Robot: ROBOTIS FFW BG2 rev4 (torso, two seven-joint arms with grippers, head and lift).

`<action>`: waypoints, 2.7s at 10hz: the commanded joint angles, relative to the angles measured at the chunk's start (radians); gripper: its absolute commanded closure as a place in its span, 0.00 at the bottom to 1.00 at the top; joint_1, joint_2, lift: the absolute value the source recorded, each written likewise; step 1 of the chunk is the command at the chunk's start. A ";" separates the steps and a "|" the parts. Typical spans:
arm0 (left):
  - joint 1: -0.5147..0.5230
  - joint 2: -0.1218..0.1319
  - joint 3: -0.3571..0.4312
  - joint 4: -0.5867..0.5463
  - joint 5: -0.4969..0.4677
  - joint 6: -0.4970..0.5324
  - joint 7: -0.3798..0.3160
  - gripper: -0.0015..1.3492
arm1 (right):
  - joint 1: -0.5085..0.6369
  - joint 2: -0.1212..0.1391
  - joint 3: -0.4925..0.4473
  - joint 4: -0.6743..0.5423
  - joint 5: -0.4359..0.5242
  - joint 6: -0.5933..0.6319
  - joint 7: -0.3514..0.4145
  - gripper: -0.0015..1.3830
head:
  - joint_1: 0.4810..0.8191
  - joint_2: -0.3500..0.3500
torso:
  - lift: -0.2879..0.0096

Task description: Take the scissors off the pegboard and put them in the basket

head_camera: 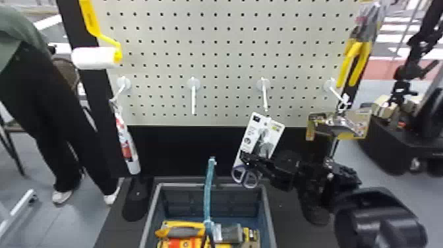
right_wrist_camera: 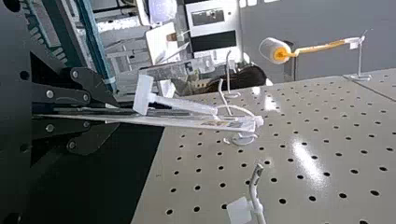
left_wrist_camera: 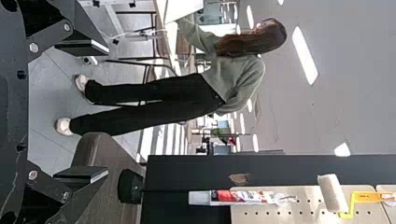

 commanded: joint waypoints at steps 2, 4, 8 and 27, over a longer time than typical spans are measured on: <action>-0.002 0.000 -0.001 0.002 0.000 0.002 0.000 0.27 | 0.059 0.012 -0.025 -0.048 -0.024 0.011 -0.006 0.86 | 0.20 0.50 | 0.63; -0.006 0.000 -0.005 0.000 0.000 0.005 0.000 0.27 | 0.102 0.027 -0.045 -0.075 -0.044 0.018 -0.015 0.86 | 0.20 0.50 | 0.63; -0.008 0.002 -0.009 0.000 0.000 0.010 0.000 0.27 | 0.151 0.069 -0.071 -0.055 -0.093 0.017 -0.024 0.86 | 0.20 0.50 | 0.63; -0.012 0.009 -0.020 0.002 0.009 0.016 0.000 0.27 | 0.115 0.055 0.125 0.085 -0.232 0.018 -0.015 0.48 | 0.20 0.50 | 0.63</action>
